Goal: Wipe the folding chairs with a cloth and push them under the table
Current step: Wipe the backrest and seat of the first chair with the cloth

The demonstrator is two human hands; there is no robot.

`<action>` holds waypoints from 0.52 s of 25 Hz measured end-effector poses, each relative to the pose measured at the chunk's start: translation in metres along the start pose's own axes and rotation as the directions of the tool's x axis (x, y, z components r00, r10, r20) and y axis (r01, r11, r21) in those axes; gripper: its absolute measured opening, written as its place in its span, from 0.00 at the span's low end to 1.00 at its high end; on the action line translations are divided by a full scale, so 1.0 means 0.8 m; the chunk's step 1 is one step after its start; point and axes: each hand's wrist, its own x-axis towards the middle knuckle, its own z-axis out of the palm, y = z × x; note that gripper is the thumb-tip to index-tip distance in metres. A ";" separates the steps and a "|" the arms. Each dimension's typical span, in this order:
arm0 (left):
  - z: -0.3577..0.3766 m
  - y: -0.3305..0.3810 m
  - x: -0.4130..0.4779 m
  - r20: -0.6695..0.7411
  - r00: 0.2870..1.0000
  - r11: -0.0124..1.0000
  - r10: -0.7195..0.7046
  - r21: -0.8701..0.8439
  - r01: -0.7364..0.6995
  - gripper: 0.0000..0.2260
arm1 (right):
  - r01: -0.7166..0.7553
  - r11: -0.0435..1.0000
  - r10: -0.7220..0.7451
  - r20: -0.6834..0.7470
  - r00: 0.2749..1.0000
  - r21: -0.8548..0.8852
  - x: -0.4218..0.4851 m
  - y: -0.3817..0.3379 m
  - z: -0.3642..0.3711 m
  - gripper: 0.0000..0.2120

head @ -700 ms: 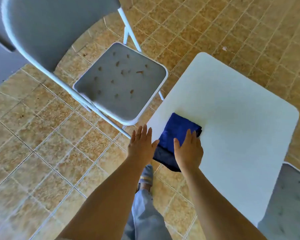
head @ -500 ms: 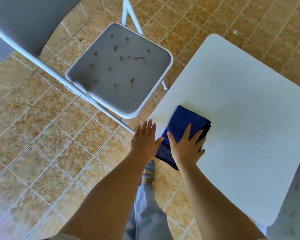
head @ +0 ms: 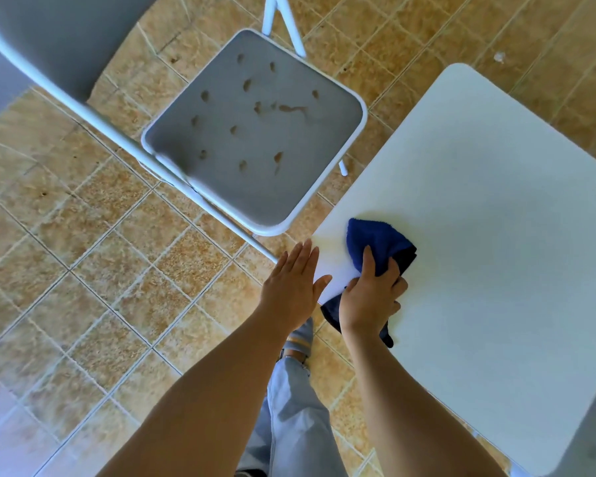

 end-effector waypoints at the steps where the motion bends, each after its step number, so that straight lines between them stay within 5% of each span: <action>1: -0.008 -0.004 -0.002 -0.003 1.000 1.000 -0.015 -0.002 0.015 0.30 | 0.007 1.000 -0.007 0.008 1.000 0.015 0.001 -0.004 -0.004 0.29; 13: -0.151 -0.116 0.008 -0.207 0.950 0.971 -0.235 -0.091 0.220 0.28 | 0.278 0.948 -0.277 -0.031 0.960 0.157 0.037 -0.170 -0.054 0.25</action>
